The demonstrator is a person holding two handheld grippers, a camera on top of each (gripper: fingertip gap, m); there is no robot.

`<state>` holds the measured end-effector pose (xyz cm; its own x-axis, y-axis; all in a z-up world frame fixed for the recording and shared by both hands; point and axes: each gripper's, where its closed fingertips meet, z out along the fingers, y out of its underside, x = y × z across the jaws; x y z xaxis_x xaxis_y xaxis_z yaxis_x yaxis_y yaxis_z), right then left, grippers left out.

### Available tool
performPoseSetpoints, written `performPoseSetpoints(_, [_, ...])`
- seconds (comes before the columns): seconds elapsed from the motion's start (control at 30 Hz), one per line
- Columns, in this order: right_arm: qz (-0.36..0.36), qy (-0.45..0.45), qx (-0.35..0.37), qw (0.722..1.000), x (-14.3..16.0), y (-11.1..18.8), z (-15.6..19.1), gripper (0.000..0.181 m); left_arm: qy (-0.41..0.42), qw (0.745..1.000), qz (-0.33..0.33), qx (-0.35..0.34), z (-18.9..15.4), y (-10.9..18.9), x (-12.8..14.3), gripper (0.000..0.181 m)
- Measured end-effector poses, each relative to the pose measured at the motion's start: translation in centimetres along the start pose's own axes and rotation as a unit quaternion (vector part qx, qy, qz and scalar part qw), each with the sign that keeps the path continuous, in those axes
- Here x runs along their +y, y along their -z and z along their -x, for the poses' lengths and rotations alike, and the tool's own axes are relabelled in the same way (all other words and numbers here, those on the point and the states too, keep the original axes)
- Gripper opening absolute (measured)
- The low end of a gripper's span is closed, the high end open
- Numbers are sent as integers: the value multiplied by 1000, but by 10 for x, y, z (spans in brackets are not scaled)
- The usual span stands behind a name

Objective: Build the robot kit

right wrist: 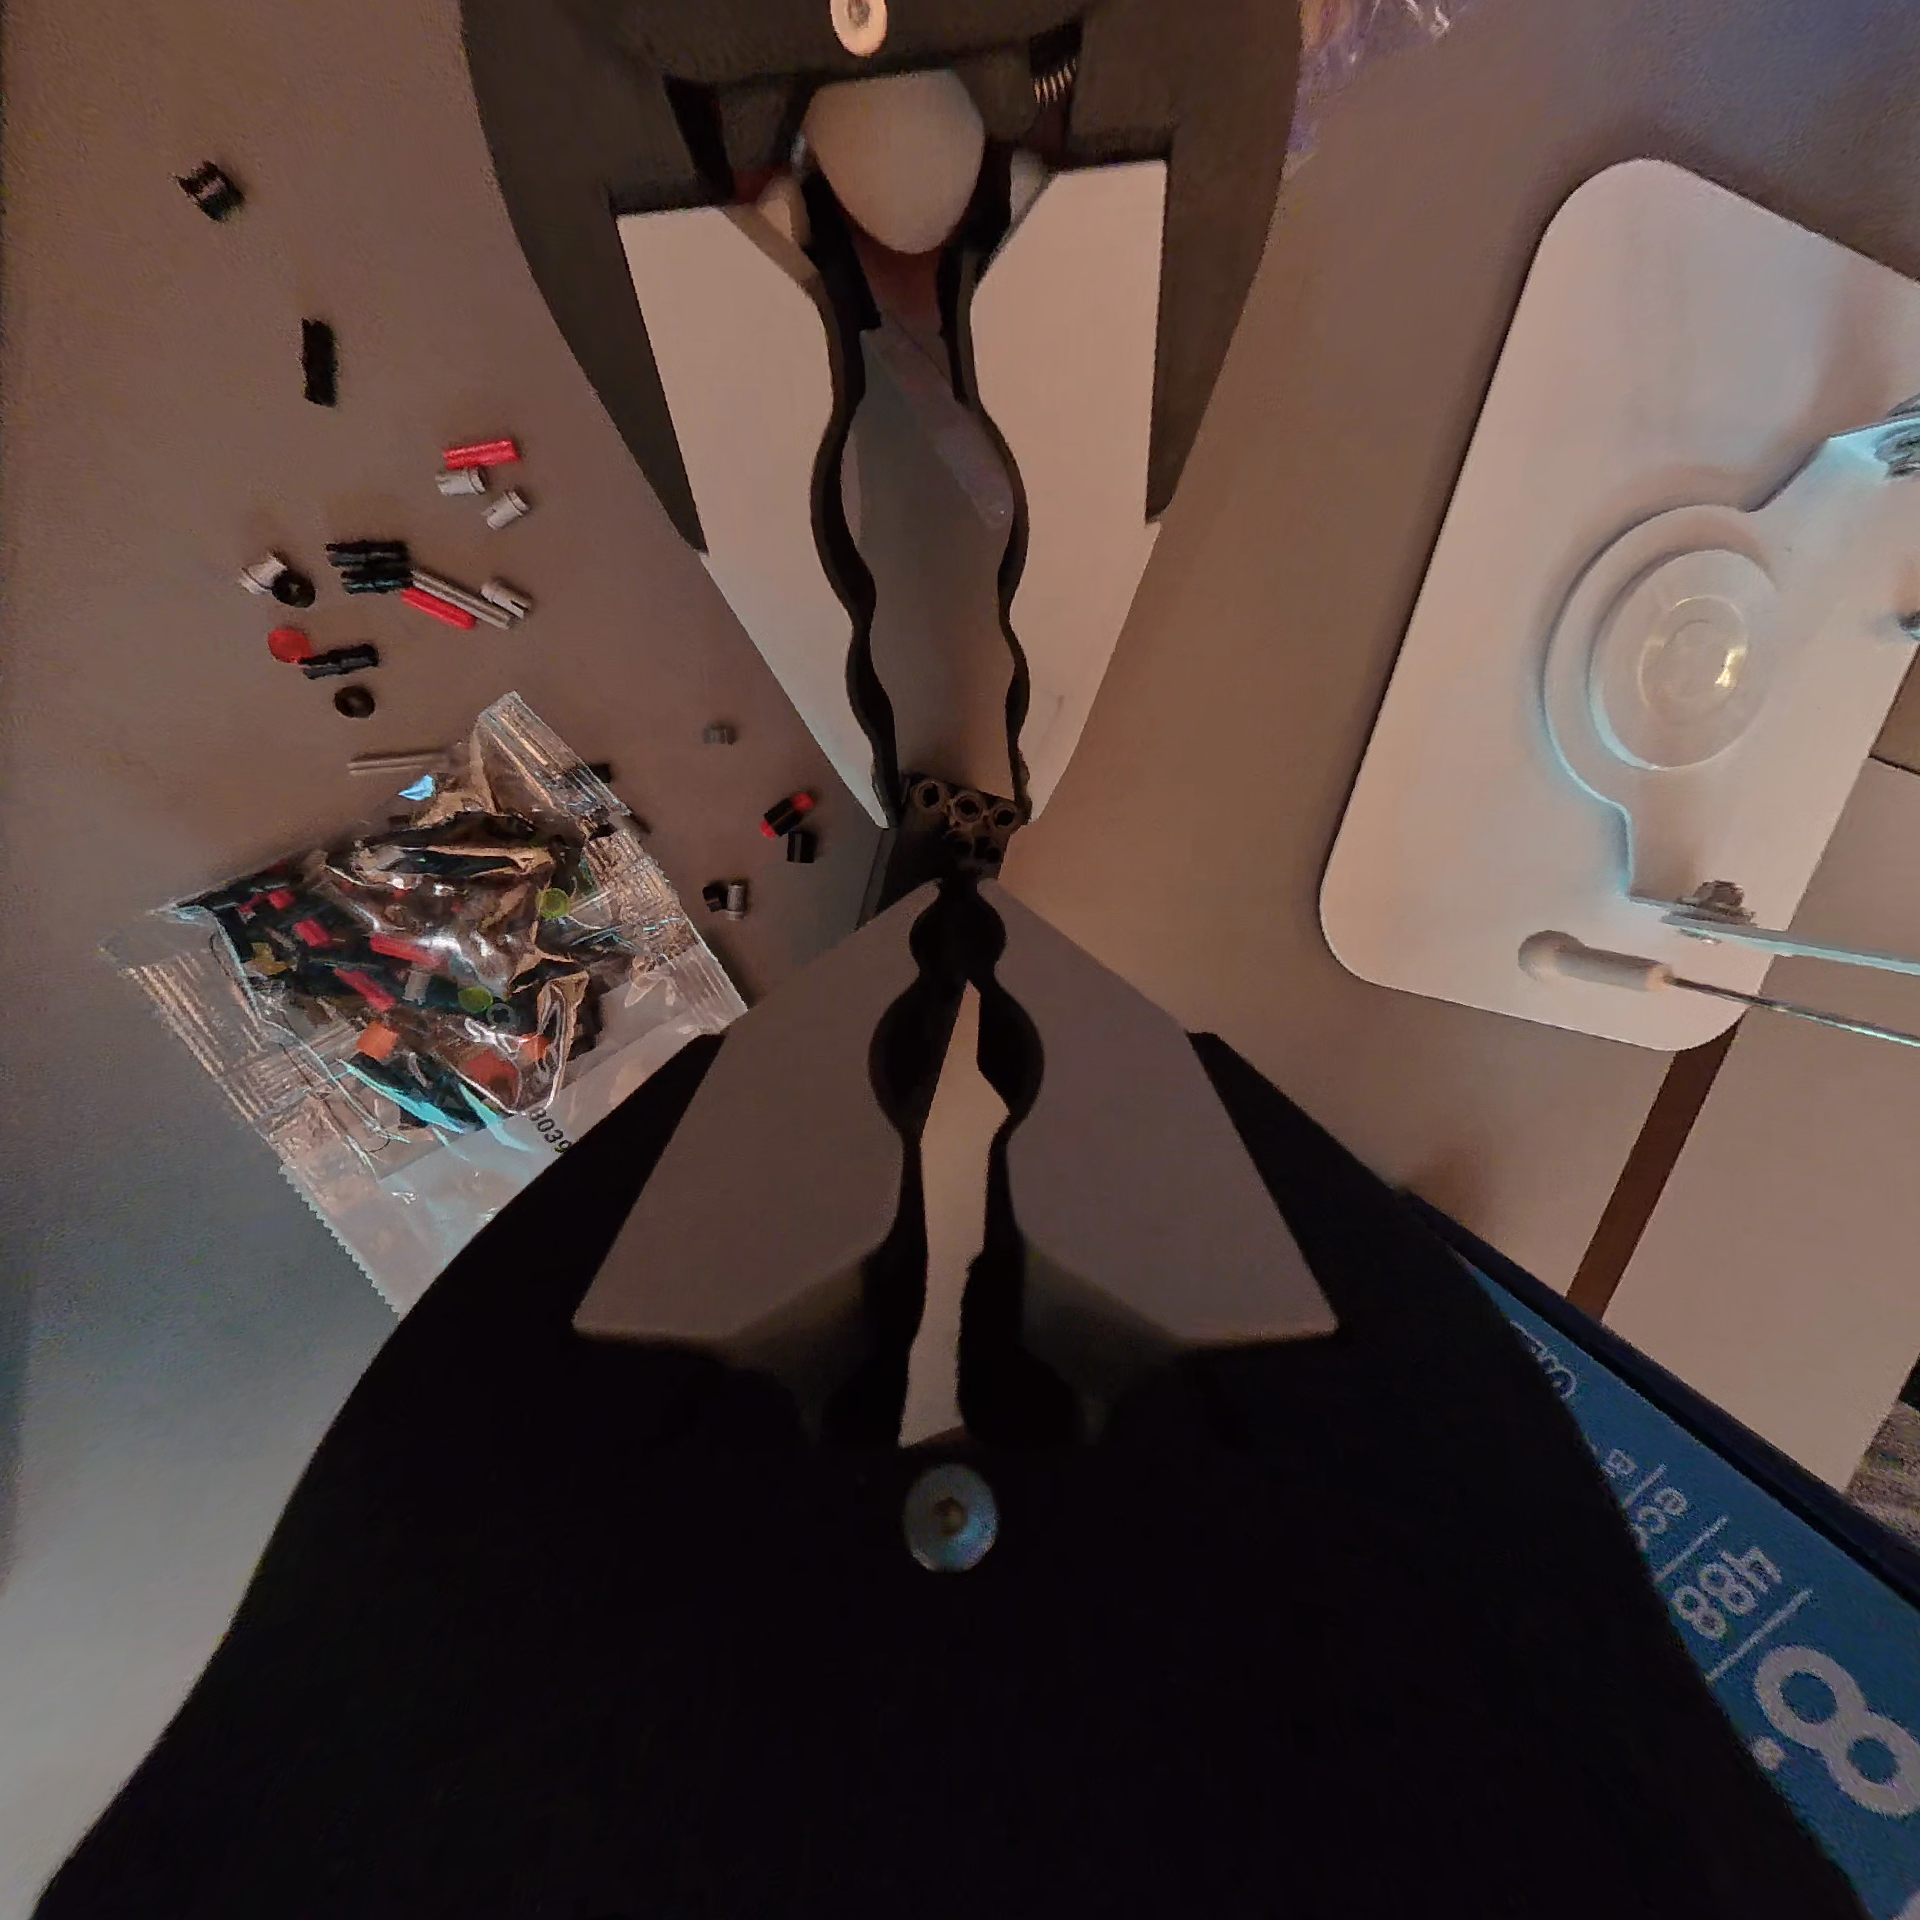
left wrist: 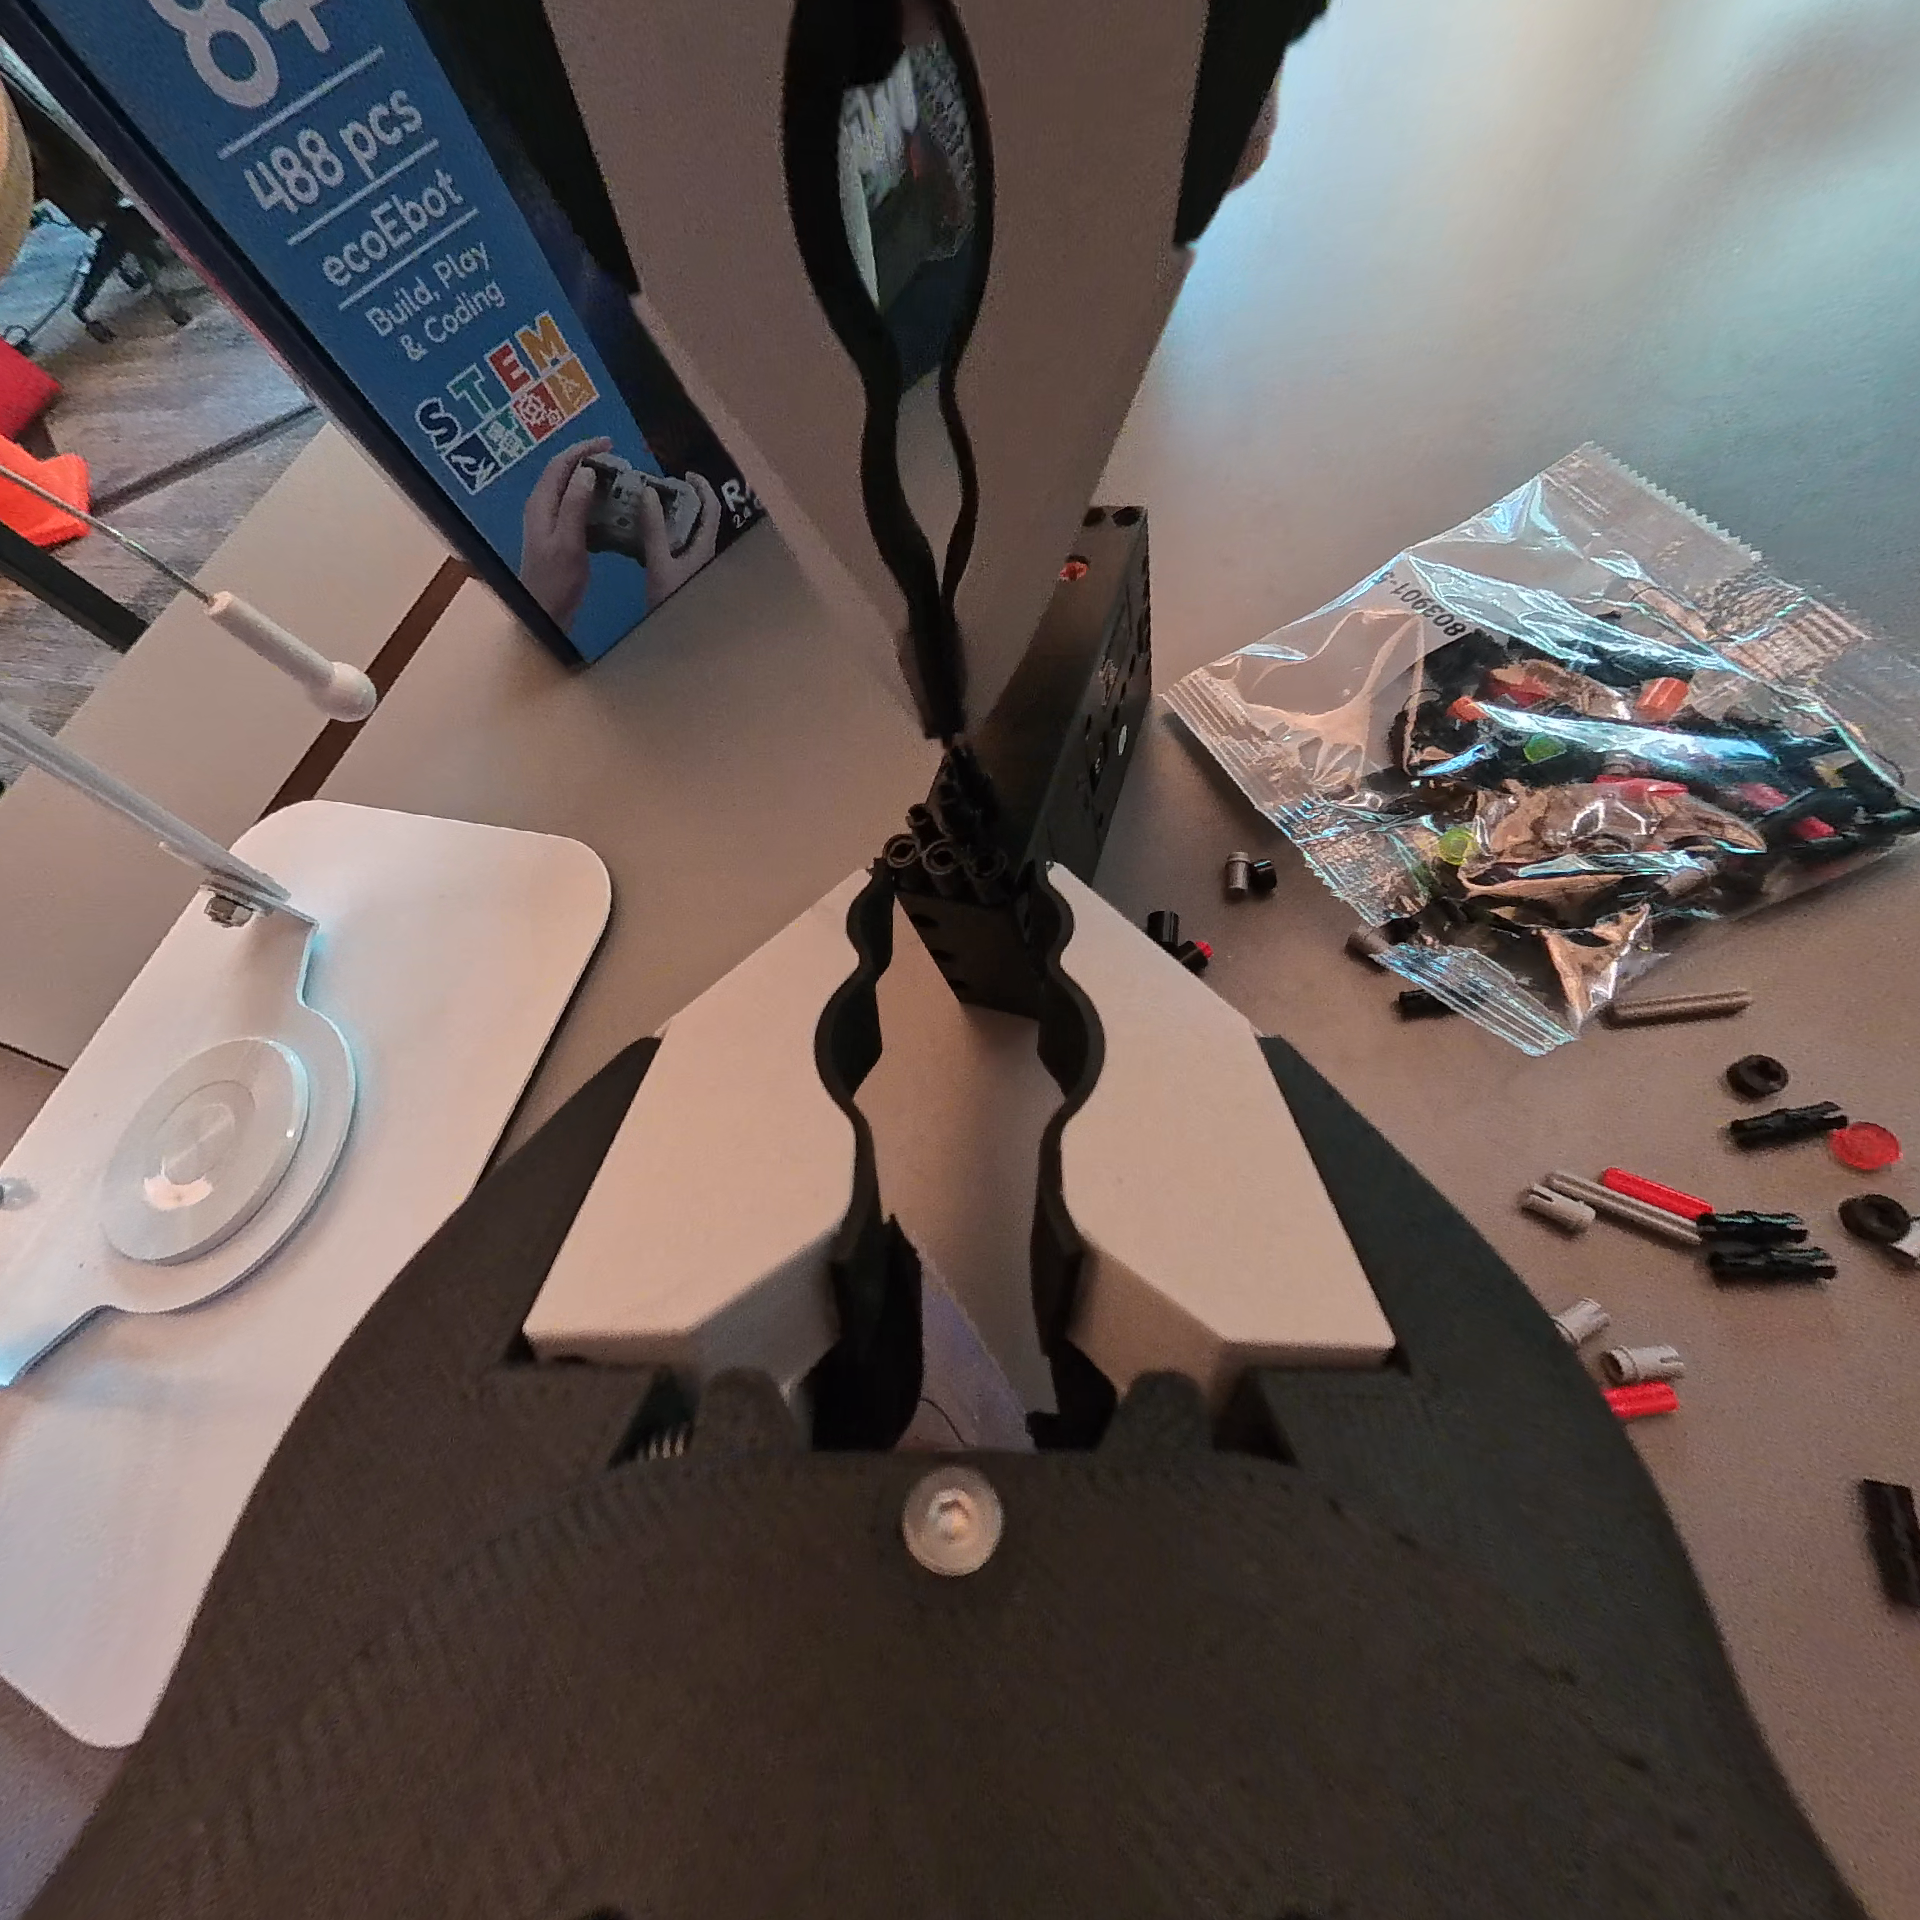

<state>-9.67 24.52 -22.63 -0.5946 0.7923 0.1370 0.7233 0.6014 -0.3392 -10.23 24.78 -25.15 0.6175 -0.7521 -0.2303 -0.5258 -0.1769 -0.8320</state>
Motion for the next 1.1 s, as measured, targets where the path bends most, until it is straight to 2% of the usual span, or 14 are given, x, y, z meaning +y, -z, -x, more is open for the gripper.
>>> performPoseSetpoints(0.1, [32,7,12,999,8,-3,-4,0,1,1000,-1,1,0,0,0,24])
performPoseSetpoints(0.23, [0,4,6,1000,-2,-1,0,0,0,1000,-1,1,0,0,0,23])
performPoseSetpoints(0.47, [25,-10,-6,1000,6,-7,1,0,-2,1000,1,0,0,0,0,23])
performPoseSetpoints(0.6, [18,-18,-1,1000,5,-7,0,0,0,1000,1,0,0,0,0,24])
performPoseSetpoints(0.7, [-19,-35,28,999,0,4,-3,0,-11,1000,3,-3,-1,1,0,24])
performPoseSetpoints(0.73, [-24,-45,45,998,2,9,-5,2,-14,1000,5,-7,-1,1,0,24])
performPoseSetpoints(0.8, [-6,-62,65,996,17,11,-4,22,-22,1000,9,-9,-1,1,1,24])
performPoseSetpoints(0.93, [-8,-100,65,993,40,1,11,34,-48,999,5,-15,-2,2,0,24])
performPoseSetpoints(1.03, [5,-114,79,990,56,-16,18,33,-88,996,7,-27,-5,2,-1,23])
performPoseSetpoints(1.1, [-11,-118,95,988,56,-21,21,25,-119,992,9,-38,-6,4,-1,23])
